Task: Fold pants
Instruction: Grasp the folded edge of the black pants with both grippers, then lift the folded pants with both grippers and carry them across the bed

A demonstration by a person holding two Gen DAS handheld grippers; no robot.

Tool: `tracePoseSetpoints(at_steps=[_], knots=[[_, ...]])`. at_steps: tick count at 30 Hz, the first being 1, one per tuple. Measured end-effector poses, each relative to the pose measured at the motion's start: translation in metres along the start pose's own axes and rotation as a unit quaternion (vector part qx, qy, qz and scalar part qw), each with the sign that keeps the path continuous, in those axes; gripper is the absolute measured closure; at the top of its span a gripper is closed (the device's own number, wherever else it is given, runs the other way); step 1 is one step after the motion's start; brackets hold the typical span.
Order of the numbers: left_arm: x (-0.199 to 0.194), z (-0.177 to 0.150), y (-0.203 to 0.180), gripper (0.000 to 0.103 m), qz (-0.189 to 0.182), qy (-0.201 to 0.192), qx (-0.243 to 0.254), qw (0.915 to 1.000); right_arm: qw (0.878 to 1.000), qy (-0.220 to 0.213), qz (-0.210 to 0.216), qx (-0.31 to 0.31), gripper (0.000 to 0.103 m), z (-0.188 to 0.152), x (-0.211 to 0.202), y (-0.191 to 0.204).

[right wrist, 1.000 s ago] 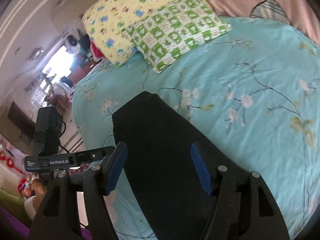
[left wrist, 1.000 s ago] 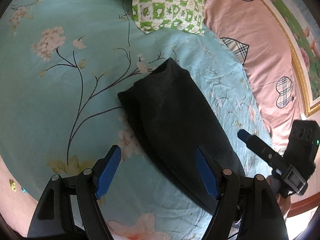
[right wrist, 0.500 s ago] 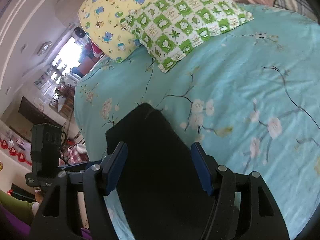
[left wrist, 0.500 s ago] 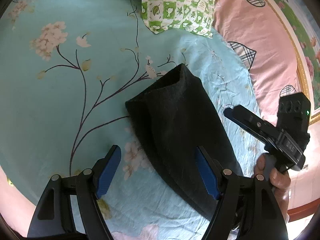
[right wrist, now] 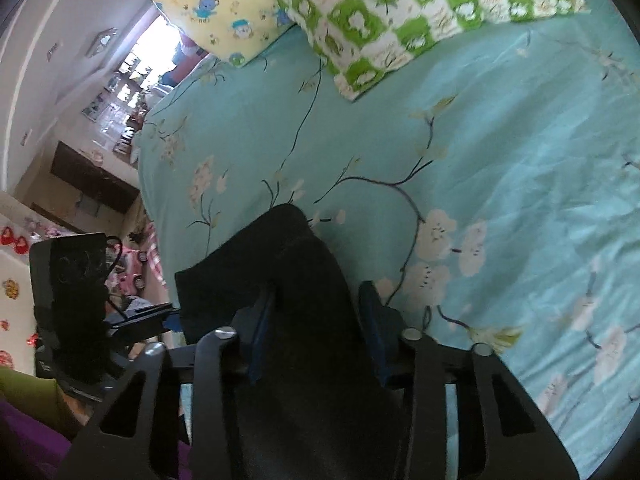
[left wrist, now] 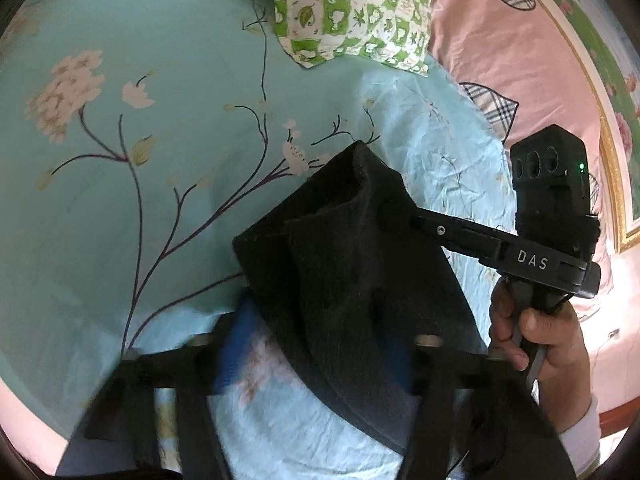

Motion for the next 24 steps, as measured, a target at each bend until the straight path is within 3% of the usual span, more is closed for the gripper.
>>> tracePoseSetpoints(at_steps=[4, 11, 17, 24], knots=[[0.003, 0.002, 0.006, 0.073, -0.018, -0.001, -0.011, 0.9998, 1.0, -0.011, 0.008, 0.006, 0.076, -0.002, -0.001, -0.001], [-0.018, 0.001, -0.007, 0.082, -0.035, -0.017, 0.003, 0.9992, 0.998, -0.051, 0.019, 0.003, 0.081, -0.011, -0.021, 0.014], [-0.051, -0.006, -0.033, 0.083, -0.057, -0.037, 0.025, 0.9974, 0.996, -0.089, 0.023, -0.012, 0.082, -0.023, -0.061, 0.037], [-0.089, -0.022, -0.084, 0.084, -0.066, -0.074, 0.09, 0.9909, 0.99, -0.137, 0.01, -0.024, 0.084, -0.05, -0.113, 0.058]])
Point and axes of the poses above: each gripper's, at about its wrist camera, not at the fingertips, and x roughly the way its jaws point, y to its left, z to its top, the point moved 2 cm from there along x, roughly the way its jaws point, and after that the axes turned 10 degrees about z, right-handed, at the moved point
